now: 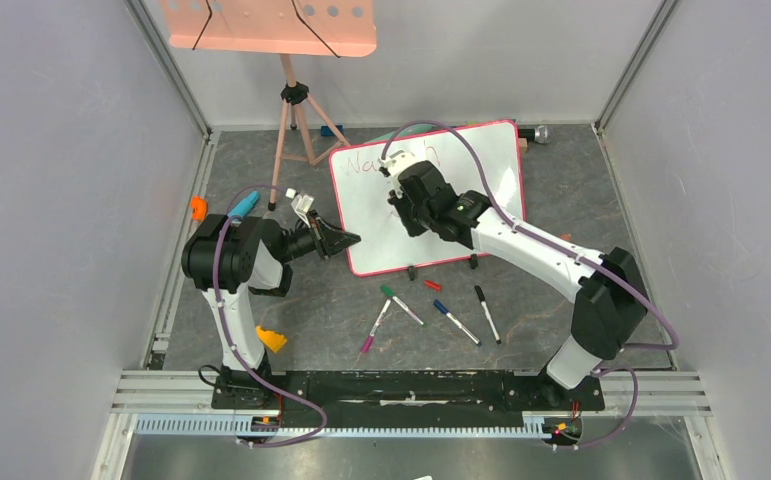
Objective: Write a sentence on the whiteboard
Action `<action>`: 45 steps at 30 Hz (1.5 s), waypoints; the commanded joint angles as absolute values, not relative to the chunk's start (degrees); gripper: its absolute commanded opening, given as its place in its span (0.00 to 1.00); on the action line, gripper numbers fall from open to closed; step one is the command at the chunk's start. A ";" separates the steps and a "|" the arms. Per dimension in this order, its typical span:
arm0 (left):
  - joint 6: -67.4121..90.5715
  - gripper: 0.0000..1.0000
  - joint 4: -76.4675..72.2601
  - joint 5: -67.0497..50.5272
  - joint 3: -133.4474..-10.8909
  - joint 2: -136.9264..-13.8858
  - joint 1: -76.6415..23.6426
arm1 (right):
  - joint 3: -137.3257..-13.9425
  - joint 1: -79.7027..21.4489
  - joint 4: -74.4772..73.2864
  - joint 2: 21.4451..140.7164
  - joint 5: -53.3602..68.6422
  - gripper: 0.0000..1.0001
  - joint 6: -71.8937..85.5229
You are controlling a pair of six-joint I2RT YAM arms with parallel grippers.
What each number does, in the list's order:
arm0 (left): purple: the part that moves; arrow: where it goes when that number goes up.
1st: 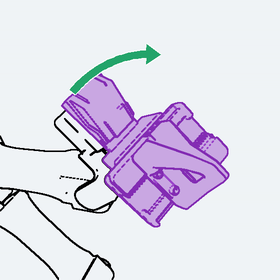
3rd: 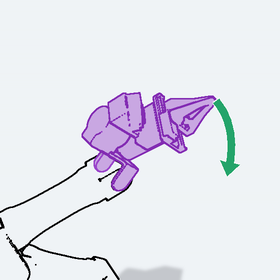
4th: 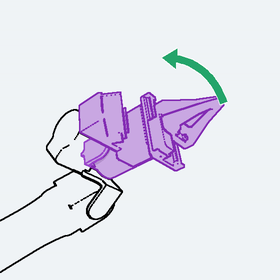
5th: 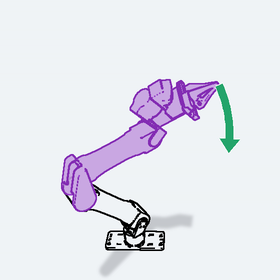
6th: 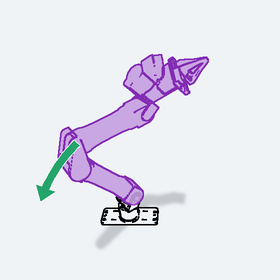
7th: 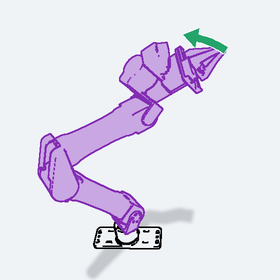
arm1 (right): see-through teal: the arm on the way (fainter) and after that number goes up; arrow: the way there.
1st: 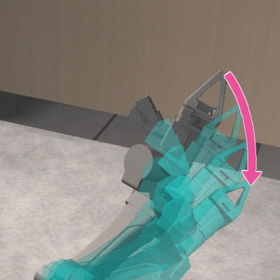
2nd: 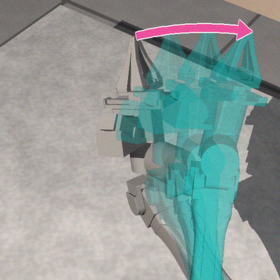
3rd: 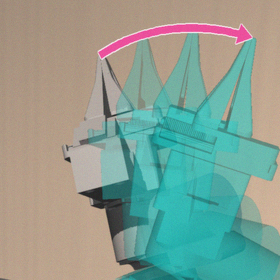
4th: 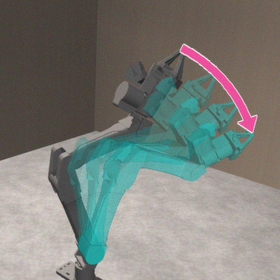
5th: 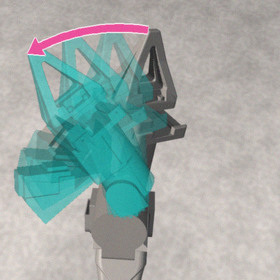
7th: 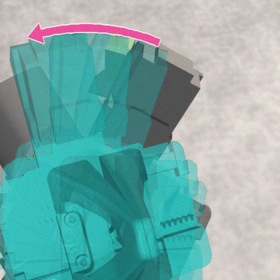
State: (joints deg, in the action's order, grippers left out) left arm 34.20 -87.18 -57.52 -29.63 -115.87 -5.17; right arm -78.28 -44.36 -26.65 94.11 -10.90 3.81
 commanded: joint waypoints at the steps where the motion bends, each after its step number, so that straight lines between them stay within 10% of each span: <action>1: 27.77 0.07 -89.21 -49.04 -29.88 -116.89 -4.22 | -81.23 -44.32 -26.54 95.52 -12.25 0.00 3.16; 45: 28.02 0.08 -89.21 -48.89 -29.96 -116.98 -4.22 | -76.53 -44.74 -22.15 90.40 -5.76 0.00 0.85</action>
